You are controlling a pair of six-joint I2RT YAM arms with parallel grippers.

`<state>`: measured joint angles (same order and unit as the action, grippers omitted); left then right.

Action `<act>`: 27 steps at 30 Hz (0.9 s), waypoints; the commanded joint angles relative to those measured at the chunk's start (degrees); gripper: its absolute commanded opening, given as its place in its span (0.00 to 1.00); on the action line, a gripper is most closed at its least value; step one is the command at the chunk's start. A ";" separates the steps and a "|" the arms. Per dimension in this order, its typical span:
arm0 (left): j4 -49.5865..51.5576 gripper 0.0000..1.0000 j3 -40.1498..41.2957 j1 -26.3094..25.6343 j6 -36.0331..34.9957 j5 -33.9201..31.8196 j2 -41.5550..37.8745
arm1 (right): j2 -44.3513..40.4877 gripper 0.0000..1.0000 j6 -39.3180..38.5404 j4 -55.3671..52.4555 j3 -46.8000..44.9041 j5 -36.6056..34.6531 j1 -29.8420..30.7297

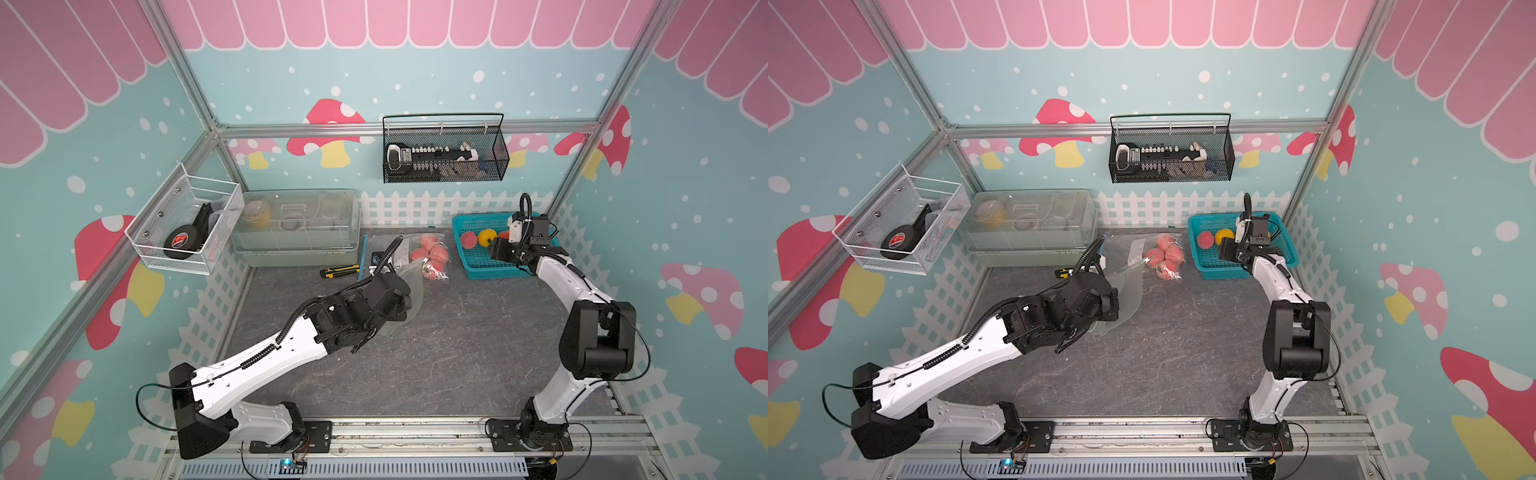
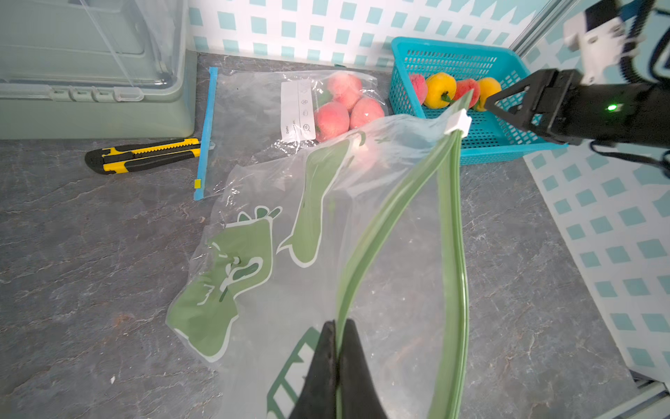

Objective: Place the peach in a zip-top bag and seal the zipper
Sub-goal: Pick up the peach from the basket.

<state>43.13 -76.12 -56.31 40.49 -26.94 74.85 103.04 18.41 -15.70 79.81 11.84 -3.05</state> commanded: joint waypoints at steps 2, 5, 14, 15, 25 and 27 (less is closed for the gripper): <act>-1.98 0.00 0.80 0.33 -0.28 0.66 -1.11 | 5.29 0.72 2.99 5.17 4.50 3.85 -1.32; -1.91 0.00 0.79 0.44 -0.33 0.66 -1.02 | 11.86 0.73 4.37 5.33 9.34 2.86 -1.88; -2.06 0.00 0.62 0.58 -0.98 0.42 -1.08 | 26.74 0.77 6.89 -1.29 27.84 -0.19 -2.49; -2.06 0.00 0.62 0.61 -1.03 0.40 -1.10 | 28.13 0.77 7.49 -1.86 29.83 0.17 -2.47; -2.17 0.00 0.36 1.34 -2.34 1.10 -0.63 | 40.10 0.78 9.97 -10.39 47.76 -0.52 -2.40; -2.18 0.00 0.36 1.54 -2.52 1.23 -0.52 | 42.25 0.78 10.26 -12.34 51.26 -0.91 -2.31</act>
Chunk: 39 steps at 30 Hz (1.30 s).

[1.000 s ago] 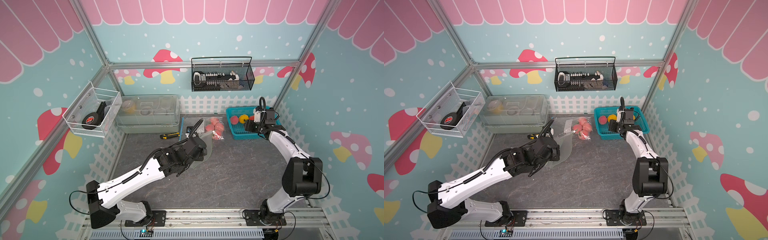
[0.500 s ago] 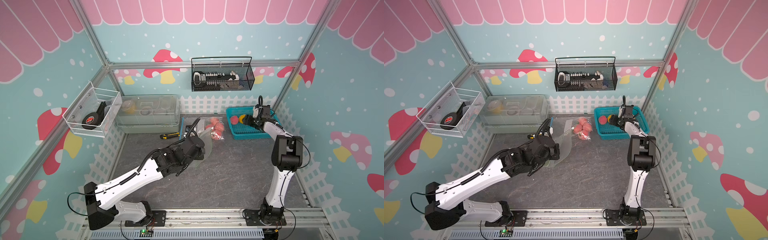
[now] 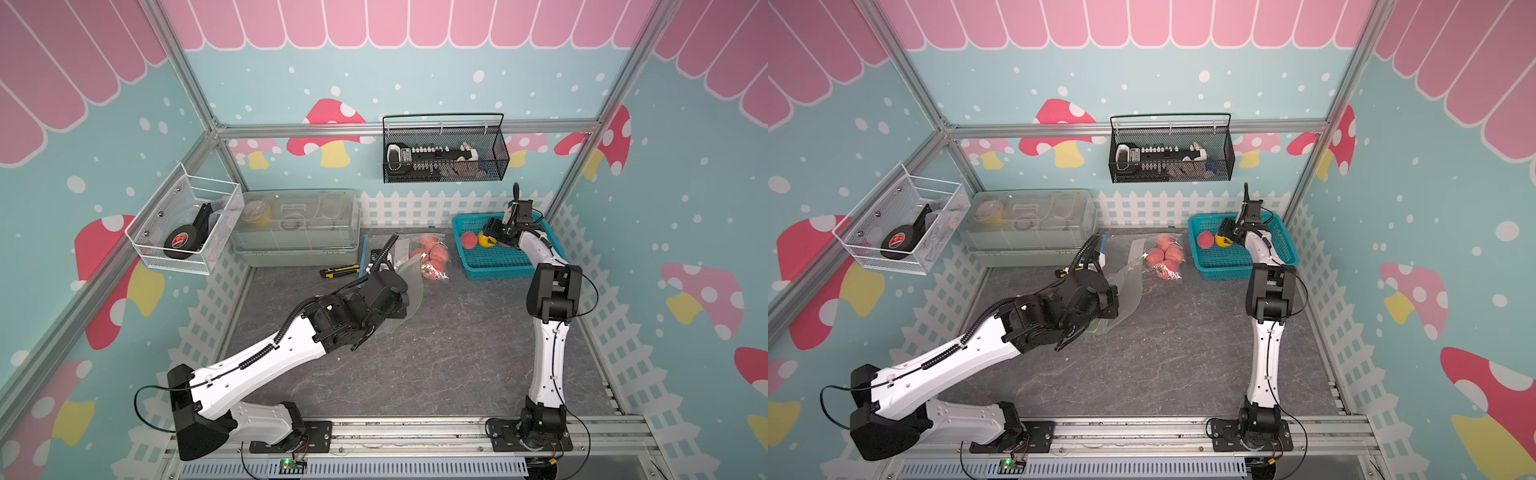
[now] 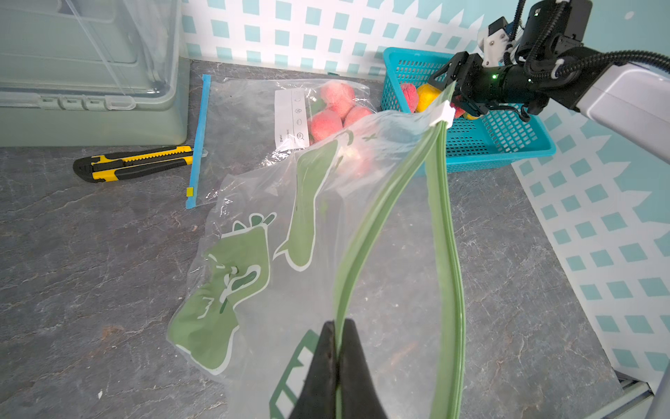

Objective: Place the peach in a zip-top bag and seal the zipper
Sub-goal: Pick up the peach from the basket.

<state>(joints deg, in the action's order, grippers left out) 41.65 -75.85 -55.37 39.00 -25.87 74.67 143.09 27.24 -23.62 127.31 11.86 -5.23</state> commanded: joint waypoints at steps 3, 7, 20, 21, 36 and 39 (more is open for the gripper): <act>-0.68 0.00 0.09 0.93 -1.29 0.47 -0.26 | 3.99 0.78 2.34 -5.65 5.87 -0.96 -0.04; -0.69 0.00 0.43 1.24 -1.39 0.73 -0.56 | 6.18 0.78 4.14 -5.92 7.35 0.53 0.02; -0.69 0.00 1.98 1.76 -1.06 0.32 -1.93 | 8.00 0.61 5.54 -5.38 9.82 3.42 0.76; -0.74 0.00 2.10 1.76 -0.99 0.29 -2.04 | 7.36 0.59 5.46 -5.26 9.33 3.44 0.75; -2.65 0.00 3.58 1.76 0.18 1.08 -3.43 | -30.49 0.57 3.44 16.61 -35.47 5.86 0.38; -3.69 0.00 4.11 1.76 0.70 1.35 -3.83 | -39.85 0.56 3.34 18.40 -44.03 8.26 0.49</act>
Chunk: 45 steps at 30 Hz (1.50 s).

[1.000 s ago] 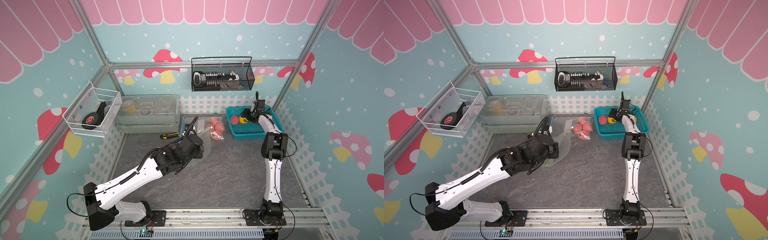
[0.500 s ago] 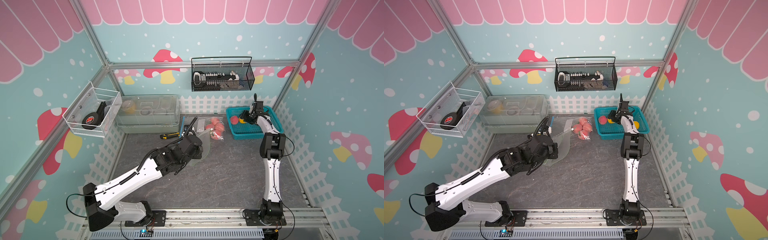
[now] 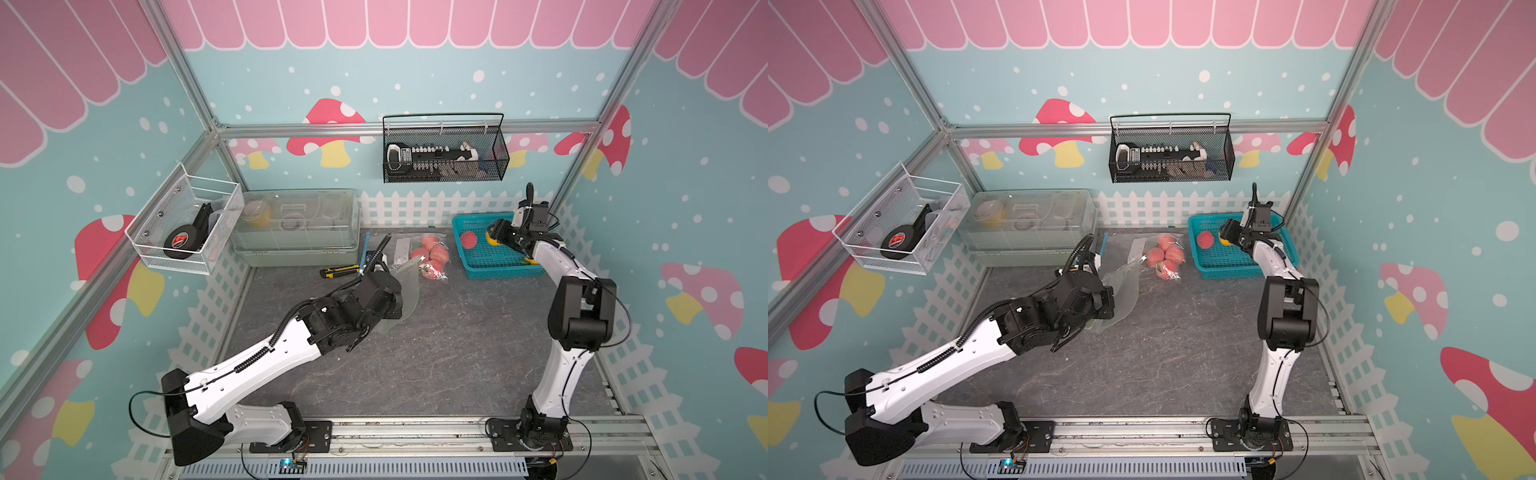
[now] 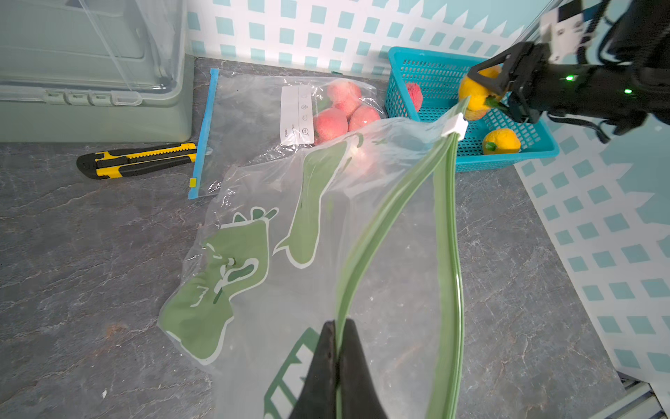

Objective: Place the peach in a zip-top bag and seal the zipper
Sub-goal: Pick up the peach from the basket, then place the peach in the zipper food storage bag.

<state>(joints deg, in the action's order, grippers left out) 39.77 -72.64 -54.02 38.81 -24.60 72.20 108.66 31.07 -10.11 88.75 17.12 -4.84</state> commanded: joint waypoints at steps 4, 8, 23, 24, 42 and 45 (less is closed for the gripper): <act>-2.84 0.00 1.00 0.41 1.65 0.36 -1.37 | -16.82 0.55 -0.48 5.44 -14.54 6.95 1.09; -3.02 0.00 0.49 0.41 3.35 0.60 -0.84 | -26.88 0.55 -1.42 3.29 -20.51 9.48 3.89; -4.31 0.00 -0.66 0.41 12.30 0.20 0.90 | -47.34 0.54 1.16 0.71 -25.32 16.27 23.06; -4.64 0.00 -0.79 0.41 12.66 0.34 1.11 | -47.35 0.54 1.59 1.08 -25.21 16.27 24.69; -7.37 0.00 -1.92 0.41 14.19 2.45 1.58 | -39.22 0.54 3.17 5.52 -26.96 8.74 42.04; -8.00 0.00 -0.88 0.41 14.08 2.19 0.36 | -38.47 0.54 2.30 3.81 -27.05 5.25 42.75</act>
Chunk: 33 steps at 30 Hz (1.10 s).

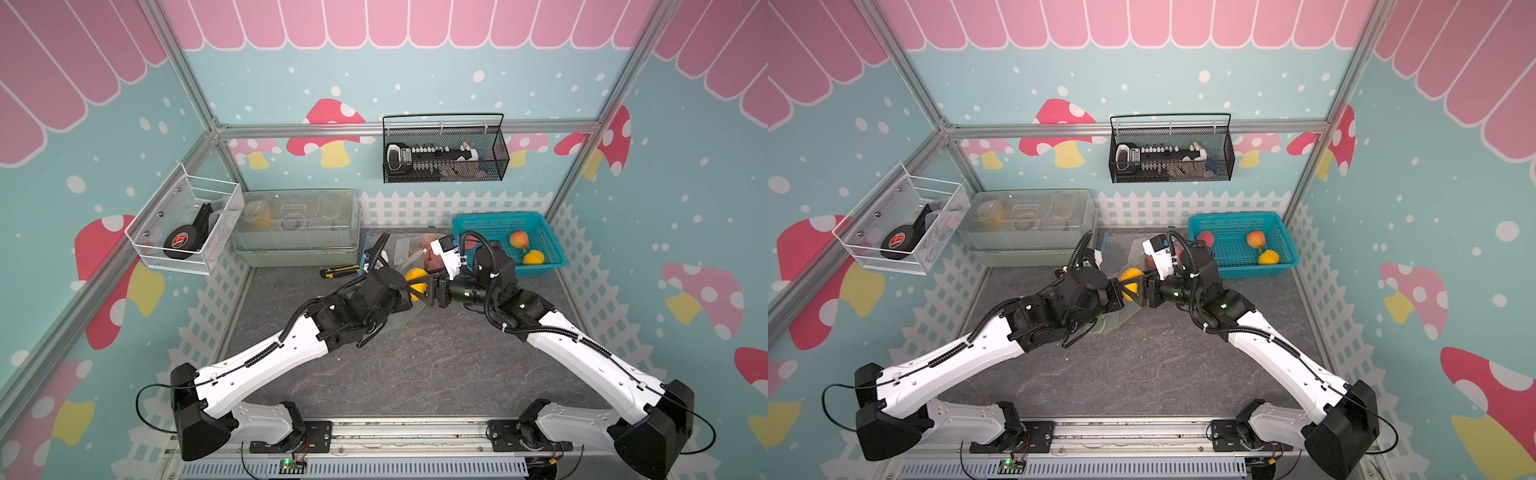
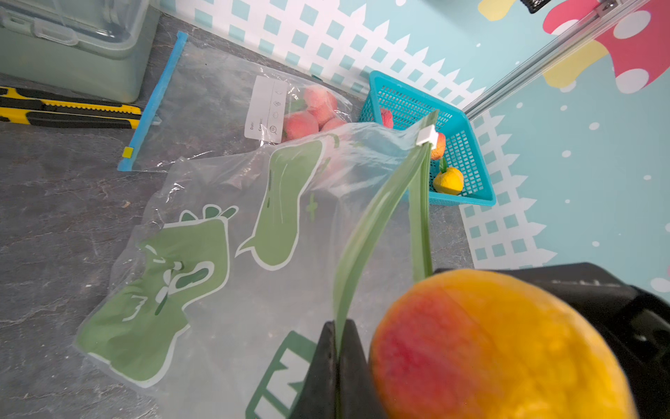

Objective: Place the peach in a zip-top bag and seal the zipper
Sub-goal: Place the peach in the zipper food storage bag.

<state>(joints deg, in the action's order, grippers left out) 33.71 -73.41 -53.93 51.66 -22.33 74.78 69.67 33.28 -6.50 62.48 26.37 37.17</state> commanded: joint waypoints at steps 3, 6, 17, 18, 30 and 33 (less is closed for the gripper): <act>-2.46 0.00 0.77 0.32 1.25 -0.35 -3.43 | 0.97 0.54 -1.33 -2.60 -0.54 -7.18 1.22; -4.22 0.00 1.80 0.32 0.63 0.85 -4.48 | 2.13 0.54 -3.14 -6.04 0.59 -9.49 2.00; -7.35 0.00 3.52 0.32 -0.60 3.52 -4.82 | 3.38 0.71 -6.60 -10.03 3.44 -13.54 4.83; -7.35 0.00 3.61 0.36 -0.60 3.44 -4.82 | 3.20 0.72 -6.71 -9.96 3.44 -13.54 4.92; -5.82 0.00 4.29 0.32 -0.50 1.76 -5.34 | -1.72 0.80 -8.82 -7.03 2.30 -13.02 5.02; -5.09 0.00 4.50 0.32 -0.76 1.10 -5.91 | -4.10 0.80 -9.51 -7.09 2.12 -17.79 4.91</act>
<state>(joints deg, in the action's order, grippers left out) 27.79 -69.76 -53.65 51.20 -19.97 70.39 68.58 25.04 -15.66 64.25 12.64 41.74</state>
